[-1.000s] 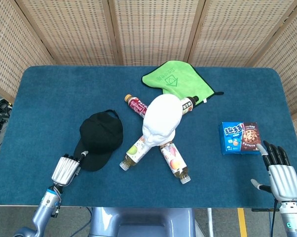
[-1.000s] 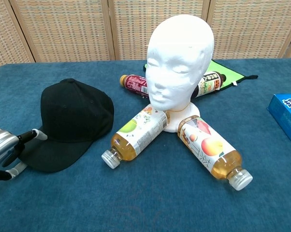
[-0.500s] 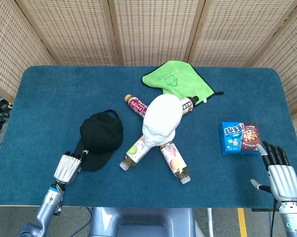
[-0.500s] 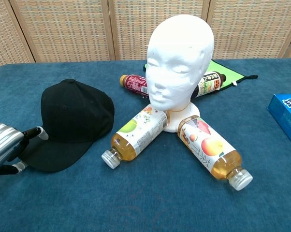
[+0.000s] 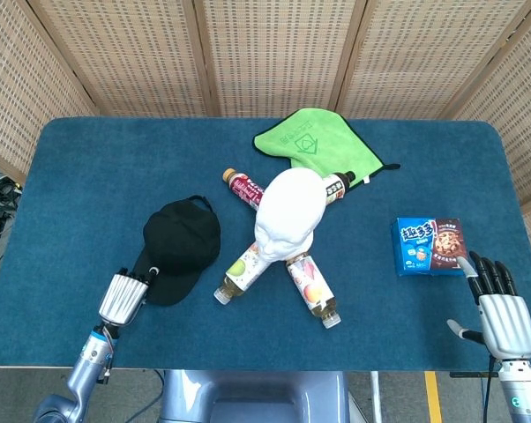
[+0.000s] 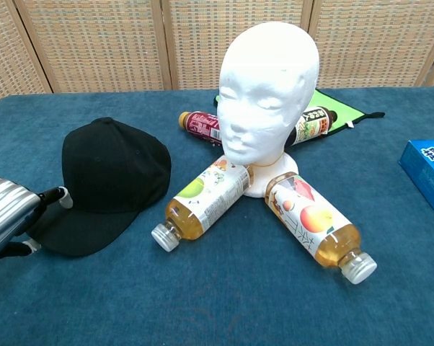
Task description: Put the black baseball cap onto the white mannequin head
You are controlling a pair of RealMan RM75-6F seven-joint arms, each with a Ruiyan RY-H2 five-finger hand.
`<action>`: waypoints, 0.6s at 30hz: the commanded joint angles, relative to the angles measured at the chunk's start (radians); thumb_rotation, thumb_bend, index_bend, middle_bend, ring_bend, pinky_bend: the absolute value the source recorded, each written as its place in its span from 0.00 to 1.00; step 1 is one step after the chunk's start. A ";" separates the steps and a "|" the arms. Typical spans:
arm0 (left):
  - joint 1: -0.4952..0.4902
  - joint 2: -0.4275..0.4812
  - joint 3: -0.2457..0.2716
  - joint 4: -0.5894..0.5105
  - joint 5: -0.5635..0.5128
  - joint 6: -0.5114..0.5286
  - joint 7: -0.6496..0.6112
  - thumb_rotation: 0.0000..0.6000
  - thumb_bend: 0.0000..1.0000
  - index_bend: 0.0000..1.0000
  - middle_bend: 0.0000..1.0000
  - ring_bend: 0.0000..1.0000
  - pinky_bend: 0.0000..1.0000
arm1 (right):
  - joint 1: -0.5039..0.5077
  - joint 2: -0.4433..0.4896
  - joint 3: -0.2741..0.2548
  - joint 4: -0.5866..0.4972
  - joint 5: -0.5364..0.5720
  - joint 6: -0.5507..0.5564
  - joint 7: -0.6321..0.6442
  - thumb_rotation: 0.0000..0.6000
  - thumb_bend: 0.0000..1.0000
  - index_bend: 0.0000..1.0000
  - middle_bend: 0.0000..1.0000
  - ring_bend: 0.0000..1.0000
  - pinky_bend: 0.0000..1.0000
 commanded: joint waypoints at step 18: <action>-0.065 0.097 0.101 0.049 0.088 0.028 0.202 1.00 0.74 0.88 0.88 0.86 0.73 | 0.000 -0.001 0.000 0.002 -0.003 0.003 0.000 1.00 0.04 0.05 0.00 0.00 0.00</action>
